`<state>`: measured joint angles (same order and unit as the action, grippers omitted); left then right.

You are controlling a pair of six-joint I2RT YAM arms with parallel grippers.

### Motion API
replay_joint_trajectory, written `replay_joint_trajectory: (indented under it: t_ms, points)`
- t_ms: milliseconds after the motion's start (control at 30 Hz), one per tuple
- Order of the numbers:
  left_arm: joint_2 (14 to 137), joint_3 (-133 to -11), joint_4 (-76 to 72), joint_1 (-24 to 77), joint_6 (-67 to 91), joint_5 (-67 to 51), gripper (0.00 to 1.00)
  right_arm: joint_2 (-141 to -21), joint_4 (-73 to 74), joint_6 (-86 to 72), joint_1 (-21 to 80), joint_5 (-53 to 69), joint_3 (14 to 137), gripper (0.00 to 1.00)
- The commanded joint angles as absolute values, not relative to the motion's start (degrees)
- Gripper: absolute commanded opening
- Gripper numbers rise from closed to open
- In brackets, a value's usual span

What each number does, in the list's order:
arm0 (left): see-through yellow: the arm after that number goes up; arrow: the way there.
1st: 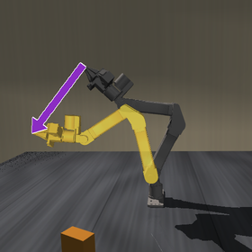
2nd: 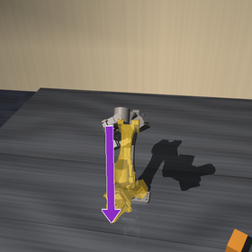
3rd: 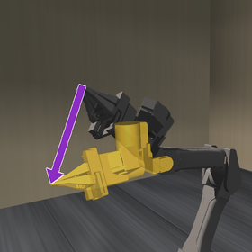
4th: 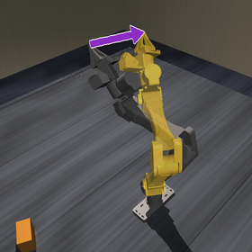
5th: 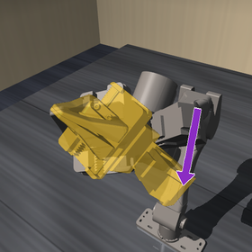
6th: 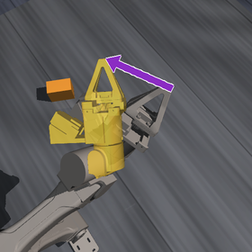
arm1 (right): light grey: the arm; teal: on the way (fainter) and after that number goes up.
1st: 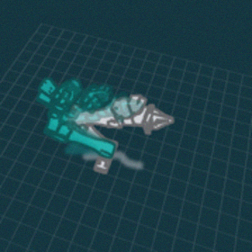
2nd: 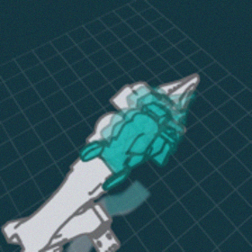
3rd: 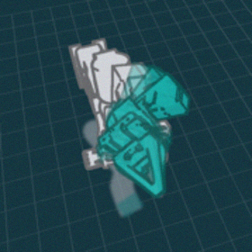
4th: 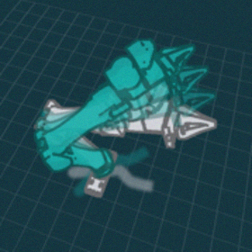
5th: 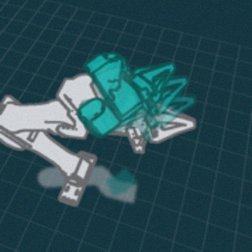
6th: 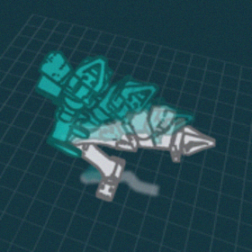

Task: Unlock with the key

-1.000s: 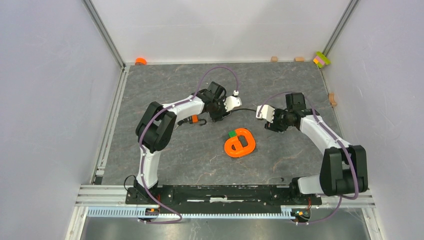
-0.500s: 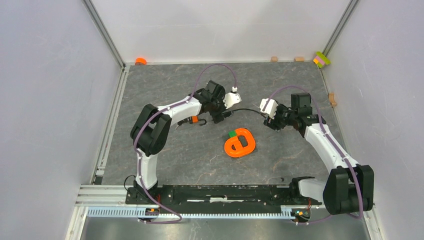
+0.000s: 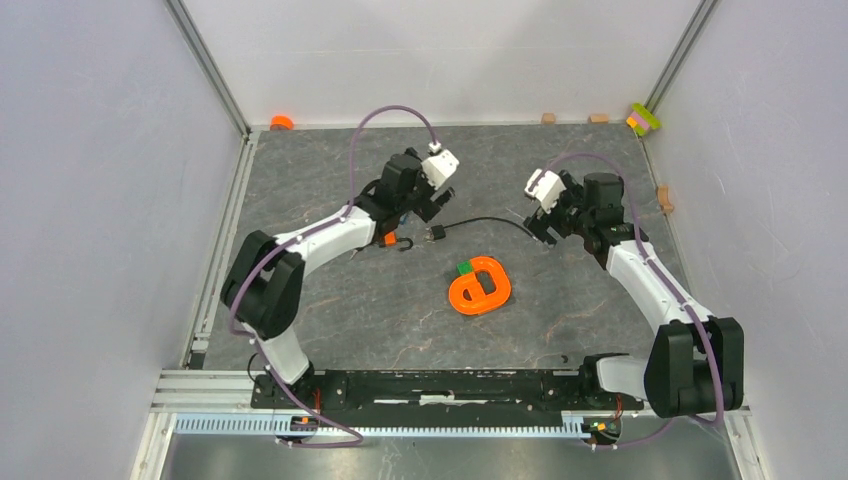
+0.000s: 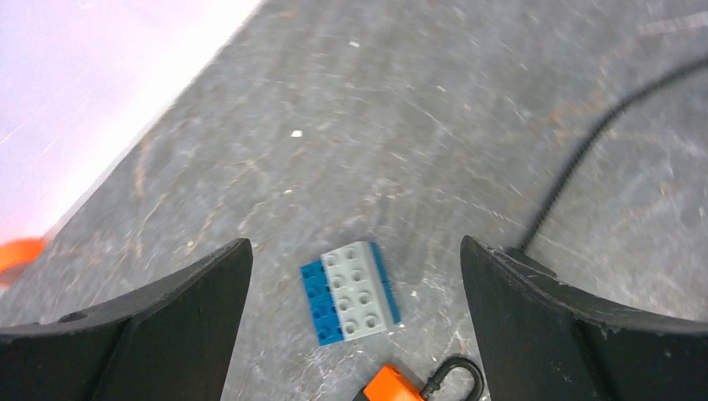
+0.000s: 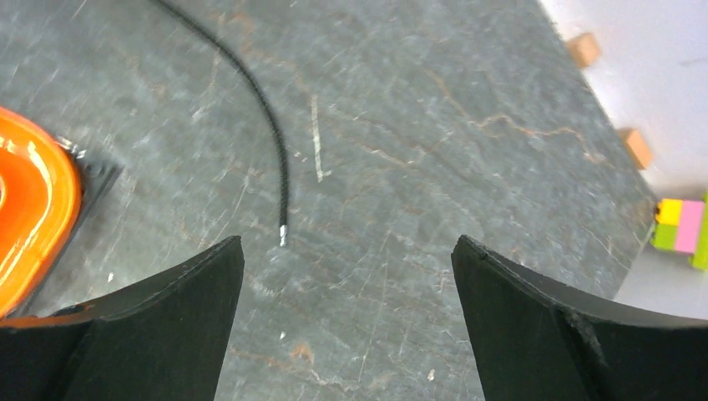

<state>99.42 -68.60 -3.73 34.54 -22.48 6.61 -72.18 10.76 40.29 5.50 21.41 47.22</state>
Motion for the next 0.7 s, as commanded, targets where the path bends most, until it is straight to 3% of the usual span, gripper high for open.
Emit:
replay_joint_trajectory:
  t_ms: [0,133,333,667]
  points:
    - [92.5,-67.1,-9.2,32.4,-10.3,17.1,1.0,-71.5,1.1,29.1,5.3,17.2,50.8,0.98]
    - [88.1,-67.6,-2.0,30.3,-5.5,20.1,1.0,-68.4,-3.6,22.8,5.4,15.9,47.2,0.98]
    - [76.6,-65.1,8.0,22.0,-0.6,8.5,1.0,-62.4,-7.1,13.7,5.1,14.6,39.0,0.98]
    - [63.5,-58.3,11.2,18.2,-1.9,0.5,1.0,-63.0,-0.2,9.6,4.6,17.9,46.1,0.98]
